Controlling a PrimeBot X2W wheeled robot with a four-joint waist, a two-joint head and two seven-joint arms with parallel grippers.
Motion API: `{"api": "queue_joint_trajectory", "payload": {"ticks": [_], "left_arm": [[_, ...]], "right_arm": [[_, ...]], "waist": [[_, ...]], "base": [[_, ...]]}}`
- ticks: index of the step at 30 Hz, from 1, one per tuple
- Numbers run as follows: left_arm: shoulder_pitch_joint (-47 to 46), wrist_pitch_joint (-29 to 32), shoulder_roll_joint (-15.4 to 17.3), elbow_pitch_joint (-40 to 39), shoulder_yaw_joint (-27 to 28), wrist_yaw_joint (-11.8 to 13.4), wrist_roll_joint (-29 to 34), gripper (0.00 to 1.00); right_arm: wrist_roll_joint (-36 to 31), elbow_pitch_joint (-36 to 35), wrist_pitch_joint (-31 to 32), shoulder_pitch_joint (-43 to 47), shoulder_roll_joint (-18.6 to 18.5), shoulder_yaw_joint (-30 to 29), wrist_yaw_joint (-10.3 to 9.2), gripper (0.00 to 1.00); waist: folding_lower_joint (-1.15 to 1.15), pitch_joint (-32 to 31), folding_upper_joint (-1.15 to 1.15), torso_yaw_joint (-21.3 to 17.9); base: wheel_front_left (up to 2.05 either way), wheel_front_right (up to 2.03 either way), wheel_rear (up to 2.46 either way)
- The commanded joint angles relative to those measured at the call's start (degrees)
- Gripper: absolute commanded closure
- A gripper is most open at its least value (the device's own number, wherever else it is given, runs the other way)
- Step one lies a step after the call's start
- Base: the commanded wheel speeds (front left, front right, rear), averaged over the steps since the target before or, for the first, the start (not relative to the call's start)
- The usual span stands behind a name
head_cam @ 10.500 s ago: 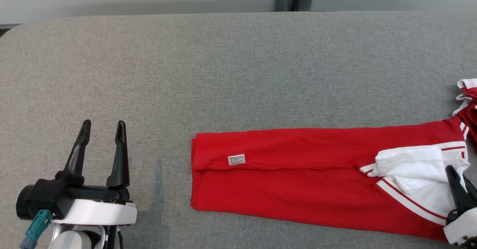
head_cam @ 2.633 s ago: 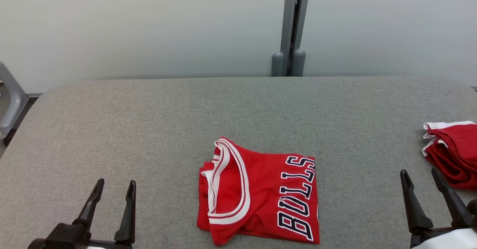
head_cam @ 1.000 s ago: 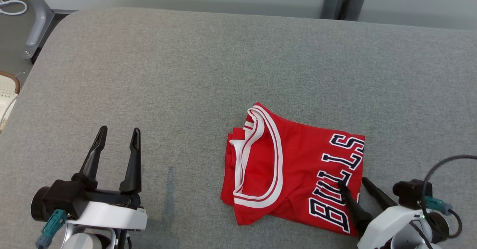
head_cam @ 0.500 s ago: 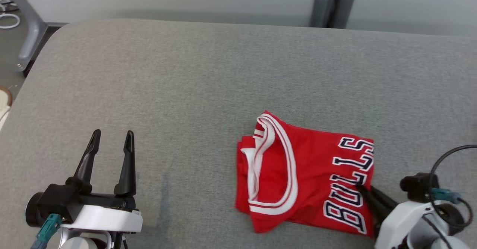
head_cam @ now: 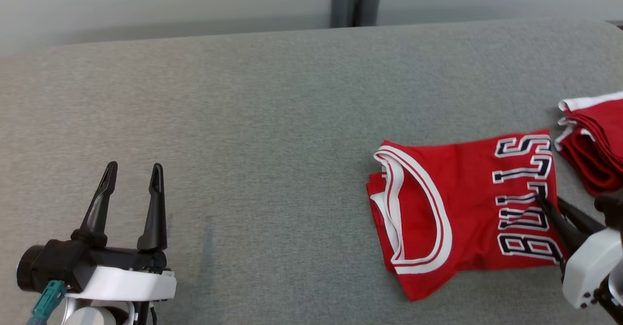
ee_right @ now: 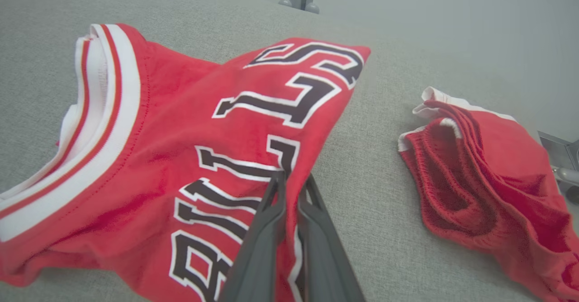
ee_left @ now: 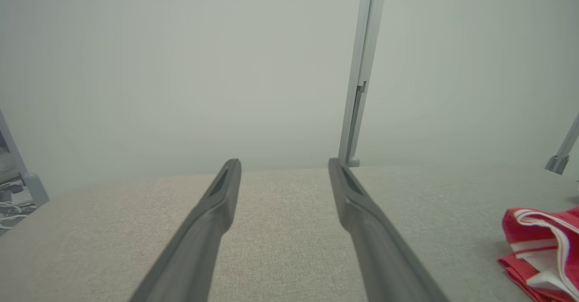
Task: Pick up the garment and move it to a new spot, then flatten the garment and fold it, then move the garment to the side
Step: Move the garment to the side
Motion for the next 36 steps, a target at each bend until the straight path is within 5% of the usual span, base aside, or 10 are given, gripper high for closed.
{"api": "queue_joint_trajectory", "payload": {"ticks": [1, 11, 23, 28, 34, 35, 36], "left_arm": [[-1.00, -0.21, 0.45, -0.69, 0.06, -0.23, 0.44, 0.00], [-4.16, 0.64, 2.79, -3.52, 0.58, -0.30, 0.85, 0.00], [-7.80, 4.04, 7.23, -8.12, 1.21, -0.79, 1.74, 0.00], [-8.76, 4.99, 8.21, -9.42, 1.21, -0.74, 1.87, 0.00], [-10.33, 6.05, 8.89, -10.82, 0.37, -0.93, 2.08, 0.00], [-10.40, 6.14, 8.94, -10.91, 0.26, -0.97, 2.10, 0.00], [-10.55, 6.27, 8.99, -10.97, 0.16, -0.99, 2.10, 0.00]], "right_arm": [[-0.42, -1.50, 0.20, -1.86, -0.49, -0.09, 0.00, 1.00], [-2.05, -4.52, 0.39, -10.19, -5.75, -1.37, 0.00, 1.00], [-0.63, -0.94, -1.77, -16.86, -15.90, -12.41, -0.01, 1.00], [-0.42, 3.12, -4.32, -18.91, -16.50, -13.34, -0.01, 1.00], [-2.05, 9.12, -9.24, -22.36, -12.54, -13.08, -0.01, 1.00], [-2.51, 10.30, -9.94, -22.96, -11.55, -13.16, -0.01, 0.93], [-2.78, 11.52, -10.52, -23.35, -10.73, -13.46, -0.01, 0.71]], "waist": [[0.00, 2.49, 0.00, -2.82], [0.00, 9.43, 0.00, -9.06], [0.00, 17.61, 0.00, -13.01], [0.00, 19.96, 0.00, -13.47], [0.00, 22.54, 0.00, -13.51], [0.00, 22.77, 0.00, -13.53], [0.00, 22.94, 0.00, -13.53]], "base": [[0.00, 0.00, 0.00], [0.00, 0.00, 0.00], [0.00, 0.00, 0.00], [0.00, 0.00, 0.00], [0.00, 0.00, 0.00], [0.00, 0.00, 0.00], [0.00, 0.00, 0.00]]}}
